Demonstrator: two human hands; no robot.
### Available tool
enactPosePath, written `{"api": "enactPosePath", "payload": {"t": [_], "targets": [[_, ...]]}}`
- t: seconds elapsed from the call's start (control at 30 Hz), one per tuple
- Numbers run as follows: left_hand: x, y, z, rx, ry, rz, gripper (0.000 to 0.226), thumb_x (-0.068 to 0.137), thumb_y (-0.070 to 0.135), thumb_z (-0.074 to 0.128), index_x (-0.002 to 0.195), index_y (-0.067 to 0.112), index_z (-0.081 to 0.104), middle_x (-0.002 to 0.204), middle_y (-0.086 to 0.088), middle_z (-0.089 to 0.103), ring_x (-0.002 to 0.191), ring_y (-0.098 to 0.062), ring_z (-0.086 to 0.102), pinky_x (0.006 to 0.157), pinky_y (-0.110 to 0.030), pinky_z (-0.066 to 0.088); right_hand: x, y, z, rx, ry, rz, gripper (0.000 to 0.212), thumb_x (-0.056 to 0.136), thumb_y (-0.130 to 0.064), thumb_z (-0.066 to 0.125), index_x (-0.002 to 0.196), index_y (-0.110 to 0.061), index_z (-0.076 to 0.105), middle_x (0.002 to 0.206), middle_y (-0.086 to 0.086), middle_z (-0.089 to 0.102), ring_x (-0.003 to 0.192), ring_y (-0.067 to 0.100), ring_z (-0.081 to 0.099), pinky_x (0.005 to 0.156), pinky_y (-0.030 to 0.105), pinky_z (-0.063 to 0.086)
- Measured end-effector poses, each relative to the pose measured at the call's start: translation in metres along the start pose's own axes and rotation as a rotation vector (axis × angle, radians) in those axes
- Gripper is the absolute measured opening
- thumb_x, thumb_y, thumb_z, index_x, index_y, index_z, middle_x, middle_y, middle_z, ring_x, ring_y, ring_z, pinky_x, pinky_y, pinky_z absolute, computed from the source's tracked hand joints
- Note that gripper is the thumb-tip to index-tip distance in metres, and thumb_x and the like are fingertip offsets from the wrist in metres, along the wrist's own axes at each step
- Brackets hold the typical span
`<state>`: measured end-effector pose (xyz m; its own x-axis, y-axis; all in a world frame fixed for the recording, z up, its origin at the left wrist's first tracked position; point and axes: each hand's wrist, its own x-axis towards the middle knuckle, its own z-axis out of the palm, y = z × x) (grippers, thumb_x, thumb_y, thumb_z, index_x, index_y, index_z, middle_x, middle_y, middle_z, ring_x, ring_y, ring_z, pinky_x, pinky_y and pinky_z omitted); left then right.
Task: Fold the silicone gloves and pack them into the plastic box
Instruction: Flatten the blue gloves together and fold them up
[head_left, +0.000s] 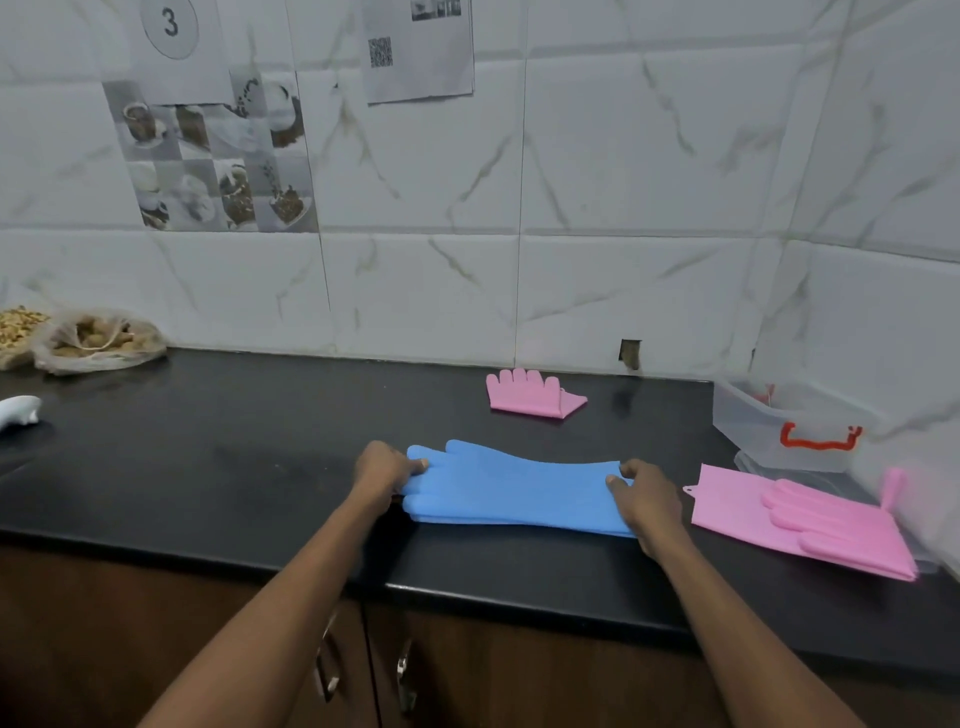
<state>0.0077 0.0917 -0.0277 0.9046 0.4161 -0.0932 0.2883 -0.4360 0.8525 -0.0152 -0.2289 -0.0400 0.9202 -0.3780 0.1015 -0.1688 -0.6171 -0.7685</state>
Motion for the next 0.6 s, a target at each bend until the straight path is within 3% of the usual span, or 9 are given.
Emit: {"api": "enactPosePath", "payload": {"t": [0.07, 0.17, 0.27, 0.37, 0.43, 0.53, 0.6], "targets": [[-0.004, 0.000, 0.005, 0.111, 0.069, 0.068, 0.026, 0.077, 0.029, 0.076, 0.074, 0.009, 0.059, 0.078, -0.007, 0.067, 0.074, -0.026, 0.062, 0.069, -0.036, 0.051, 0.000, -0.002, -0.001, -0.018, 0.003, -0.006, 0.036, 0.096, -0.025, 0.056, 0.129, -0.010, 0.056, 0.129, 0.012, 0.061, 0.113, 0.031, 0.058, 0.084, 0.032, 0.042], [-0.012, -0.001, 0.010, 0.225, 0.122, 0.082, 0.032, 0.081, 0.038, 0.071, 0.097, 0.011, 0.064, 0.098, -0.007, 0.068, 0.094, -0.030, 0.065, 0.077, -0.035, 0.050, 0.000, -0.007, -0.002, -0.067, -0.015, -0.011, 0.031, 0.097, -0.025, 0.053, 0.123, -0.009, 0.057, 0.122, 0.014, 0.063, 0.107, 0.032, 0.059, 0.081, 0.032, 0.042], [-0.016, 0.000, 0.013, 0.298, 0.154, 0.098, 0.038, 0.086, 0.041, 0.066, 0.108, 0.010, 0.062, 0.110, -0.010, 0.067, 0.102, -0.032, 0.063, 0.079, -0.034, 0.047, 0.003, -0.012, -0.005, -0.123, -0.057, -0.016, 0.023, 0.097, -0.027, 0.052, 0.112, -0.010, 0.058, 0.119, 0.014, 0.064, 0.099, 0.029, 0.059, 0.077, 0.031, 0.041], [-0.020, -0.001, 0.017, 0.315, 0.163, 0.139, 0.042, 0.090, 0.040, 0.060, 0.112, 0.005, 0.057, 0.116, -0.015, 0.065, 0.106, -0.035, 0.061, 0.079, -0.036, 0.044, 0.003, -0.011, -0.007, -0.107, -0.072, -0.018, 0.032, 0.093, -0.027, 0.059, 0.118, -0.006, 0.062, 0.124, 0.014, 0.063, 0.106, 0.029, 0.060, 0.084, 0.032, 0.045], [-0.027, 0.001, 0.019, 0.312, 0.184, 0.191, 0.047, 0.093, 0.043, 0.056, 0.115, 0.002, 0.052, 0.119, -0.019, 0.060, 0.106, -0.038, 0.059, 0.083, -0.040, 0.047, 0.001, -0.007, -0.009, -0.055, -0.016, 0.000, 0.031, 0.090, -0.025, 0.063, 0.113, -0.004, 0.066, 0.119, 0.015, 0.066, 0.105, 0.032, 0.062, 0.080, 0.031, 0.045], [-0.042, 0.002, 0.026, 0.457, 0.316, 0.395, 0.060, 0.093, 0.053, 0.050, 0.132, 0.008, 0.046, 0.132, -0.019, 0.046, 0.112, -0.039, 0.050, 0.089, -0.049, 0.046, -0.002, -0.003, -0.015, -0.055, 0.052, 0.013, 0.018, 0.087, -0.022, 0.067, 0.091, -0.004, 0.069, 0.097, 0.012, 0.071, 0.091, 0.031, 0.064, 0.075, 0.033, 0.049], [-0.047, 0.002, 0.032, 0.583, 0.353, 0.581, 0.057, 0.094, 0.056, 0.045, 0.140, 0.022, 0.046, 0.146, -0.014, 0.038, 0.131, -0.037, 0.036, 0.105, -0.055, 0.032, -0.002, -0.001, -0.019, -0.060, 0.052, 0.023, 0.016, 0.086, -0.019, 0.069, 0.083, -0.004, 0.068, 0.086, 0.012, 0.071, 0.085, 0.029, 0.065, 0.078, 0.039, 0.054]]}}
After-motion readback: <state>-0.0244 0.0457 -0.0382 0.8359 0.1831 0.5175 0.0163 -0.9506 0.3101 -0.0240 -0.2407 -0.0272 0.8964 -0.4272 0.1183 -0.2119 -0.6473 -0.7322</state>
